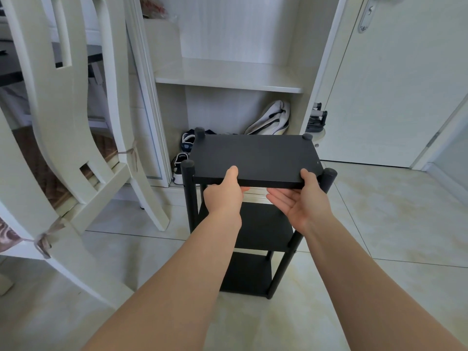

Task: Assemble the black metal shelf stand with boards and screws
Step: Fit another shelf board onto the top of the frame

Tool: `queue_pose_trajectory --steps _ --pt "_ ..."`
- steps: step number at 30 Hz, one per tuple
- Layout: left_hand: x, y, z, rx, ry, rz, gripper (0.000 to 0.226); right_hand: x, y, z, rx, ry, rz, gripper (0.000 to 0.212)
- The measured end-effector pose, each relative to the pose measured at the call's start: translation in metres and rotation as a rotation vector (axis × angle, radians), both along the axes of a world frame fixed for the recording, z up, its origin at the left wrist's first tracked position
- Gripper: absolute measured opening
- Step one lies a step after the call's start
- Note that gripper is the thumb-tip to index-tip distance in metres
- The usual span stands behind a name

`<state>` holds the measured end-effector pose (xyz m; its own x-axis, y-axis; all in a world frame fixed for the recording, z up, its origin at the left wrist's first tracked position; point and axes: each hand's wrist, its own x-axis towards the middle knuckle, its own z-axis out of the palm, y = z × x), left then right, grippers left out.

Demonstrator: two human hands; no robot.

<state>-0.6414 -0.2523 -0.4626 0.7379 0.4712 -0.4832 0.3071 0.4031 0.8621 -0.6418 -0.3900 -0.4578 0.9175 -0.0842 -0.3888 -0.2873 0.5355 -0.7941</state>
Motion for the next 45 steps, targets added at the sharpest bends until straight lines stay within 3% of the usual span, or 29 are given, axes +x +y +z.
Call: queue_pose_trajectory --steps 23,26,28,31,35,37,40,42,45 --pt "-0.019 -0.006 -0.001 0.017 -0.024 -0.066 0.058 -0.012 0.0 -0.007 -0.009 0.005 -0.04 0.043" --pt "-0.024 -0.005 0.003 -0.031 -0.042 -0.098 0.049 -0.019 -0.006 0.003 -0.172 0.057 0.048 0.054" --pt "-0.026 -0.004 0.007 -0.052 -0.06 -0.142 0.039 -0.026 -0.013 0.014 -0.501 0.054 0.135 0.057" --pt "-0.029 -0.003 0.013 -0.029 -0.073 -0.216 0.03 -0.034 -0.024 0.03 -0.912 -0.174 0.028 0.033" --pt "-0.033 -0.004 0.017 -0.07 -0.085 -0.252 0.021 -0.035 -0.035 0.042 -1.18 -0.479 -0.255 0.015" --pt "-0.033 -0.006 0.017 -0.081 -0.092 -0.271 0.02 -0.031 -0.04 0.042 -1.237 -0.537 -0.375 0.014" --pt "-0.032 -0.008 0.017 -0.073 -0.104 -0.294 0.02 -0.015 -0.049 0.038 -1.3 -0.478 -0.358 0.035" --pt "-0.031 -0.008 0.016 -0.067 -0.121 -0.314 0.02 -0.005 -0.053 0.033 -1.189 -0.357 -0.207 0.044" --pt "-0.029 -0.007 0.016 -0.075 -0.149 -0.341 0.031 0.001 -0.054 0.025 -1.003 -0.316 -0.098 0.034"
